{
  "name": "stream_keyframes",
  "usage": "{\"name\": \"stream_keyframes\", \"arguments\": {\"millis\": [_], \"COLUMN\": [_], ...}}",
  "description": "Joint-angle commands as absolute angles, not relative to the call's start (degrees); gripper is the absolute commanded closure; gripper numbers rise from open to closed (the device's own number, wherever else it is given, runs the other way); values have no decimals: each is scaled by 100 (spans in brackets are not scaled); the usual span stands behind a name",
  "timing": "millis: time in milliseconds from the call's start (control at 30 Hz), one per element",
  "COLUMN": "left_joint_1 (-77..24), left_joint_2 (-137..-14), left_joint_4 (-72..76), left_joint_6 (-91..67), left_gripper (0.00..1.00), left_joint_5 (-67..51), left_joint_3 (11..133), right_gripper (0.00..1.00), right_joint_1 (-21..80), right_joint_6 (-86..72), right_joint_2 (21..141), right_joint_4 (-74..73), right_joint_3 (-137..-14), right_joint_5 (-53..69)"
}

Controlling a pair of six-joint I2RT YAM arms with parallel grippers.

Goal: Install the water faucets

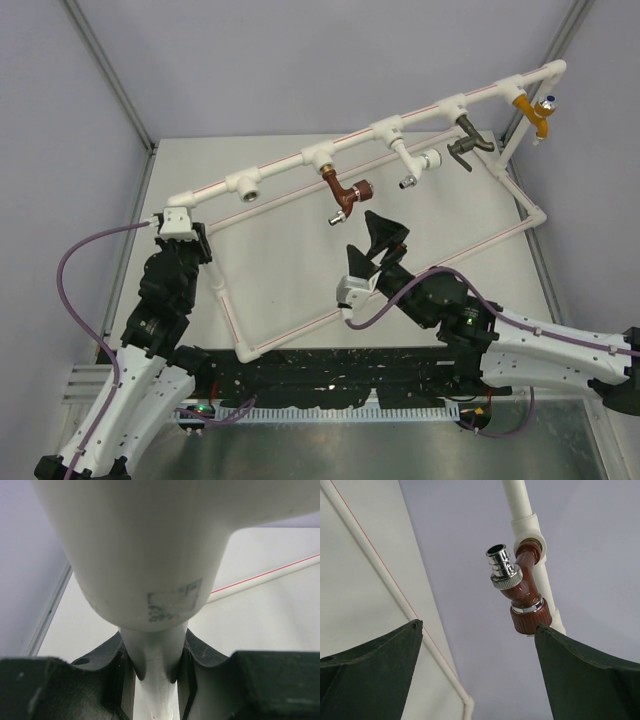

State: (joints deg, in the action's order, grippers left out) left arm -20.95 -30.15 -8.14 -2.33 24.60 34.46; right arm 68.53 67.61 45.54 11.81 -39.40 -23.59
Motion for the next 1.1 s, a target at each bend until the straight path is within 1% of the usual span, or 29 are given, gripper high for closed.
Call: {"name": "stream_keyframes", "arguments": {"millis": [0, 133, 167, 267, 333, 433, 600, 733, 967, 1067], "left_joint_1": [-2171, -2171, -2180, -2180, -2180, -2188, -2180, -2180, -2180, -2180], "left_joint_2": [-3068, -3032, -3032, -2997, -2980, -2962, -2918, -2900, -2874, -2865], "left_joint_4": [-826, -826, -826, -817, -817, -826, -826, -844, -844, -844], "left_joint_6": [149, 149, 149, 149, 149, 149, 149, 158, 167, 167], "left_gripper": [100, 100, 100, 100, 100, 100, 100, 100, 100, 100], "left_joint_5": [2118, 2127, 2118, 2118, 2118, 2127, 2127, 2127, 2145, 2145], "left_joint_3": [3445, 3445, 3454, 3445, 3437, 3445, 3437, 3428, 3410, 3410], "right_gripper": [2, 0, 3, 3, 5, 10, 12, 16, 27, 41], "right_joint_1": [6926, 6926, 6926, 6908, 6864, 6733, 6539, 6363, 6082, 6038], "right_joint_6": [8567, 9226, 9429, 9782, 9914, 9975, 10151, 10178, 10160, 10073], "right_joint_2": [4772, 5080, 5202, 5492, 5607, 5748, 5976, 6143, 6468, 6591], "right_joint_4": [2748, 3348, 3592, 3981, 3938, 3867, 4034, 3929, 3911, 3833], "right_joint_3": [-3815, -3806, -3806, -3832, -3946, -4060, -4201, -4342, -4464, -4561], "right_joint_5": [-2848, -2821, -2813, -2769, -2716, -2593, -2400, -2242, -1969, -1925]}}
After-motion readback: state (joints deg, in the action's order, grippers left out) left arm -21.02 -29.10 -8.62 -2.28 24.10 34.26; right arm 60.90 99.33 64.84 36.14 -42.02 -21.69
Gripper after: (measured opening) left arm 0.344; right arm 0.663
